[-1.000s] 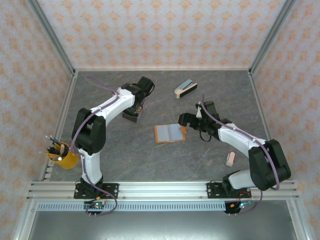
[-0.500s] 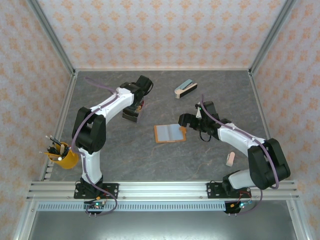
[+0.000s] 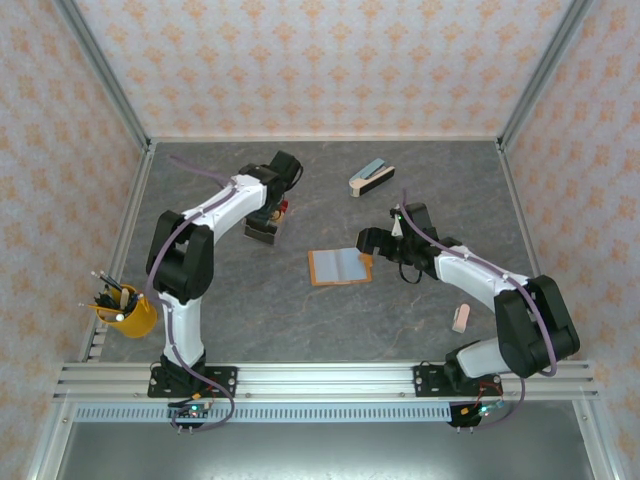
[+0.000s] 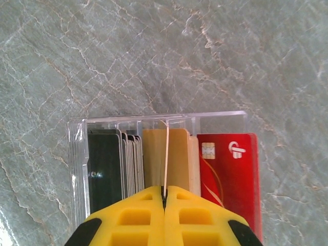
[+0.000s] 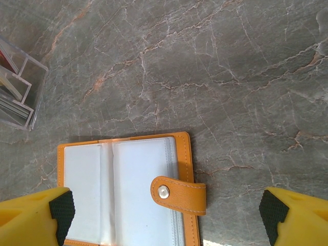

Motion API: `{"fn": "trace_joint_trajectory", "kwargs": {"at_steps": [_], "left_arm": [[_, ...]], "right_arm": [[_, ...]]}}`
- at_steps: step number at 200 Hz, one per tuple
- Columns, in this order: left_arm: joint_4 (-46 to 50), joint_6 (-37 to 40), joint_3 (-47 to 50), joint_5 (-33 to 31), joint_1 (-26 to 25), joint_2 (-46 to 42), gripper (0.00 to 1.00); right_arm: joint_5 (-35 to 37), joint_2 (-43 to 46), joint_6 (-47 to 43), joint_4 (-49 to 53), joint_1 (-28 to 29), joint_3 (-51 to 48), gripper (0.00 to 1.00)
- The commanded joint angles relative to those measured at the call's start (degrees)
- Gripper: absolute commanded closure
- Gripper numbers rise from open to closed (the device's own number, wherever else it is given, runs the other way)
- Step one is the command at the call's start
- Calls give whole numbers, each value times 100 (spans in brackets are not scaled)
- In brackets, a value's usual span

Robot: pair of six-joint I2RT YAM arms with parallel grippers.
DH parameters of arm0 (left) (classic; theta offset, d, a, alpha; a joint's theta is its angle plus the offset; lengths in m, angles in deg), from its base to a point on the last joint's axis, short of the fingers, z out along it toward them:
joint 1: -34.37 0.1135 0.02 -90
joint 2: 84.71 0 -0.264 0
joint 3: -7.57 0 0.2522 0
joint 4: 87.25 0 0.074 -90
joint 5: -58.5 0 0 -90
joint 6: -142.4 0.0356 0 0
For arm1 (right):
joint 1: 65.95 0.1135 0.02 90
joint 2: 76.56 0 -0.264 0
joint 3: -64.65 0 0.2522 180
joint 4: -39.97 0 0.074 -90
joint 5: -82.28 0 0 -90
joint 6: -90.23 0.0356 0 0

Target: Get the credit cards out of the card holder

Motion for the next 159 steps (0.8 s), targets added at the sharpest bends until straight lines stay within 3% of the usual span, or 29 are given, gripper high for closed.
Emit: {"fn": "trace_joint_trajectory", "kwargs": {"at_steps": [1,61,117,159], "left_arm": [[87,100,-185,52,26,183,91],[214,820,-735,93,33,227,70],[169,1981,-707,310,42,-413,68],[-221,3069,439,860,42,-1607,66]], "right_arm": [[72,-55,-76,40,35,118,6],[53,-81,-87,30,39,122,6],[8,-143,-190,28,120,152,8],[626,-179,-507,420,645,423,9]]}}
